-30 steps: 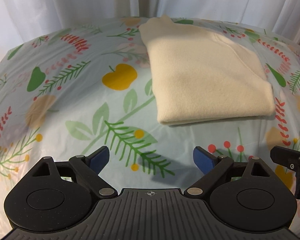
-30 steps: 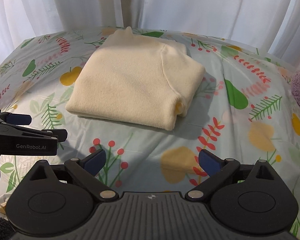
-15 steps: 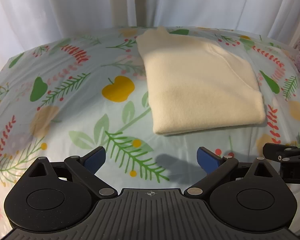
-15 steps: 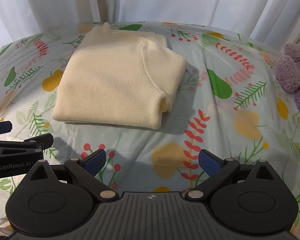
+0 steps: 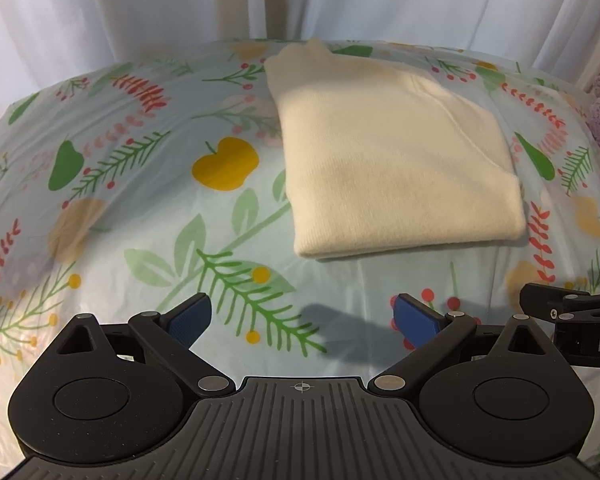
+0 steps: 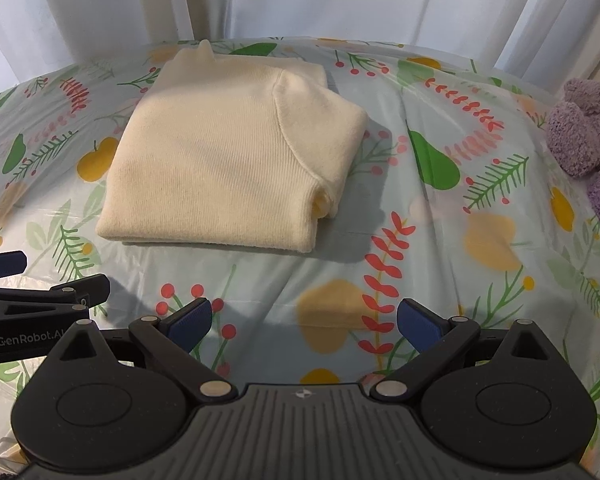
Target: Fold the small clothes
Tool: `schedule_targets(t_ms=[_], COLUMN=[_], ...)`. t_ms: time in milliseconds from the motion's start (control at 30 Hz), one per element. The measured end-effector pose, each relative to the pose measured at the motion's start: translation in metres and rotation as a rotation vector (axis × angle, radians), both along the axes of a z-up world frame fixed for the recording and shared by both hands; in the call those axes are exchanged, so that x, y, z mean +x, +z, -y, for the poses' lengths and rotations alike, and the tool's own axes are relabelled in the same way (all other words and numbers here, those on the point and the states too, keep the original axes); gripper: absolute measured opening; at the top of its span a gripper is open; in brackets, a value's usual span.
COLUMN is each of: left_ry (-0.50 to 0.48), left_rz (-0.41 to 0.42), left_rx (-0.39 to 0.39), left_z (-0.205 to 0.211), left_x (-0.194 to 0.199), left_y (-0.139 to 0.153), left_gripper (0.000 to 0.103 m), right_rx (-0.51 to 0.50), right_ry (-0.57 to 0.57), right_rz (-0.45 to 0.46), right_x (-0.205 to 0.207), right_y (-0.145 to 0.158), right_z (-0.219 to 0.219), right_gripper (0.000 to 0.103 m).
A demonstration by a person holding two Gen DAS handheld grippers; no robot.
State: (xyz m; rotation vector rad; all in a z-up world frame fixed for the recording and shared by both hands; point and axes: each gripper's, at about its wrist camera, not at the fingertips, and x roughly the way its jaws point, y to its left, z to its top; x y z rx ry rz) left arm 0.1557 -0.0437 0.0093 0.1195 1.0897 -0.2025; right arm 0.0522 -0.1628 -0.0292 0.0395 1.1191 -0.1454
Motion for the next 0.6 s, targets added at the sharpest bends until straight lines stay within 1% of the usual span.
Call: schedule_targets(t_ms=[600], left_ry=[-0.001], left_rz=[-0.004], left_rx=[0.0], left_z=[0.0039], left_x=[0.0022], left_y=[-0.0018], left_gripper=[0.101], right_rx=[0.006], right_ry=[-0.01], right_rz=[-0.008], right_x=[0.0022], right_y=[-0.0015], right_z=[0.0027], right_gripper=[0.099])
